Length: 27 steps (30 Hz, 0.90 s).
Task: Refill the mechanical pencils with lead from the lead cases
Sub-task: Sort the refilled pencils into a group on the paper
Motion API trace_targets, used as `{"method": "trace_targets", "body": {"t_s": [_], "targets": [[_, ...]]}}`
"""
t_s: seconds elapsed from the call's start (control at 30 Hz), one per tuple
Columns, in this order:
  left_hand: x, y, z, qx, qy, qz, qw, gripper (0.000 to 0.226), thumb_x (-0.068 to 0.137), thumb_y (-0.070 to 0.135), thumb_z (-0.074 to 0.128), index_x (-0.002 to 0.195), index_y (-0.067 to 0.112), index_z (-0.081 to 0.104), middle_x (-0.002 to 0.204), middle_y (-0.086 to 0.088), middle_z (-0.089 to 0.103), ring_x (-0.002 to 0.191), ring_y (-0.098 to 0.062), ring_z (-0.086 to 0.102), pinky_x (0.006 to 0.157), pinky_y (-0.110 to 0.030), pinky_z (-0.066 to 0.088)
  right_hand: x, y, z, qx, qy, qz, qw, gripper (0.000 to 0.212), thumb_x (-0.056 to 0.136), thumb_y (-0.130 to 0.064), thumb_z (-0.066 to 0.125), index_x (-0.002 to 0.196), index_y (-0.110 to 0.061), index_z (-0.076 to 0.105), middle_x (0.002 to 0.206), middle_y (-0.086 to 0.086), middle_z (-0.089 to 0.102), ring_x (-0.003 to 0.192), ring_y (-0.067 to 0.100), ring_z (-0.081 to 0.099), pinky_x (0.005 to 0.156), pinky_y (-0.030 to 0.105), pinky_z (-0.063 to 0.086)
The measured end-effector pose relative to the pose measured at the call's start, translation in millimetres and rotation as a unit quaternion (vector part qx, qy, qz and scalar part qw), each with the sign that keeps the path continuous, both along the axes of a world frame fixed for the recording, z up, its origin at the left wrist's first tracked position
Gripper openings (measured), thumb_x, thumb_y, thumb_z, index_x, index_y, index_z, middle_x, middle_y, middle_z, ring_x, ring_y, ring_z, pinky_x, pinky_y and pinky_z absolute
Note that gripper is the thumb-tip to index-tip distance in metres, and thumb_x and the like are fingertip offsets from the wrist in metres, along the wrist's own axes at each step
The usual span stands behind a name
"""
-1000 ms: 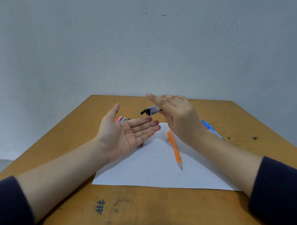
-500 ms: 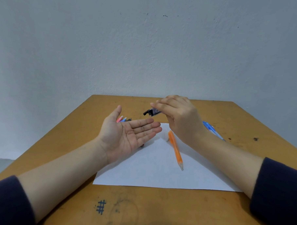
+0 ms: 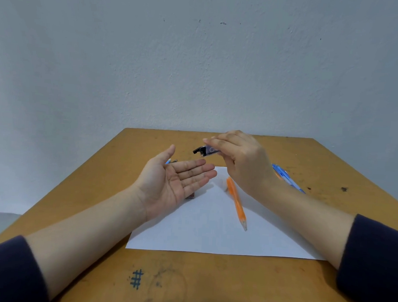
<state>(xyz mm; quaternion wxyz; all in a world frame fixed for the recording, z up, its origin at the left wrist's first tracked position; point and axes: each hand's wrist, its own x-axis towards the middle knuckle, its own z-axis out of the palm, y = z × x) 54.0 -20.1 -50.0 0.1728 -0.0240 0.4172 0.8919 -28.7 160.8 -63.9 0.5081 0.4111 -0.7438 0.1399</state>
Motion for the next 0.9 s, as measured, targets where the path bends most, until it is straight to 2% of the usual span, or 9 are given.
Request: {"method": "trace_targets", "body": {"t_s": [0.17, 0.33, 0.6, 0.9], "targets": [[0.2, 1.9, -2.0, -0.034, 0.009, 0.042, 0.999, 0.039, 0.097, 0.025, 0.048, 0.112, -0.010, 0.058, 0.109, -0.025, 0.068, 0.101, -0.034, 0.067, 0.087, -0.037, 0.054, 1.7, -0.5, -0.2, -0.005, -0.016, -0.003, 1.000, 0.039, 0.076, 0.007, 0.067, 0.110, -0.012, 0.070, 0.098, 0.001, 0.072, 0.085, 0.023, 0.066, 0.065, 0.037, 0.052], [-2.6, 1.8, -4.5, -0.050, 0.017, 0.102, 0.993, 0.028, 0.089, 0.010, 0.059, 0.106, -0.012, 0.061, 0.101, -0.026, 0.070, 0.093, -0.033, 0.070, 0.080, -0.035, 0.057, 3.0, -0.3, 0.3, -0.019, -0.026, -0.006, 0.999, 0.038, 0.076, 0.005, 0.067, 0.109, -0.012, 0.071, 0.097, 0.001, 0.072, 0.082, 0.023, 0.065, 0.064, 0.037, 0.052], [-1.0, 2.8, -3.3, -0.068, 0.020, 0.129, 0.989, 0.017, 0.088, 0.005, 0.060, 0.097, -0.009, 0.063, 0.093, -0.023, 0.071, 0.083, -0.029, 0.073, 0.075, -0.031, 0.059, 5.1, -1.3, -0.4, -0.026, -0.028, -0.009, 0.999, 0.036, 0.076, 0.003, 0.066, 0.109, -0.013, 0.071, 0.095, 0.001, 0.071, 0.080, 0.023, 0.065, 0.064, 0.037, 0.052], [-2.7, 2.0, -3.7, -0.063, 0.027, 0.162, 0.984, 0.019, 0.086, 0.005, 0.064, 0.101, -0.007, 0.064, 0.093, -0.020, 0.072, 0.086, -0.027, 0.072, 0.071, -0.027, 0.060, 6.5, -0.9, -0.2, -0.034, -0.044, -0.021, 0.998, 0.036, 0.076, 0.000, 0.064, 0.109, -0.012, 0.071, 0.094, 0.002, 0.072, 0.080, 0.023, 0.065, 0.064, 0.036, 0.054]]}}
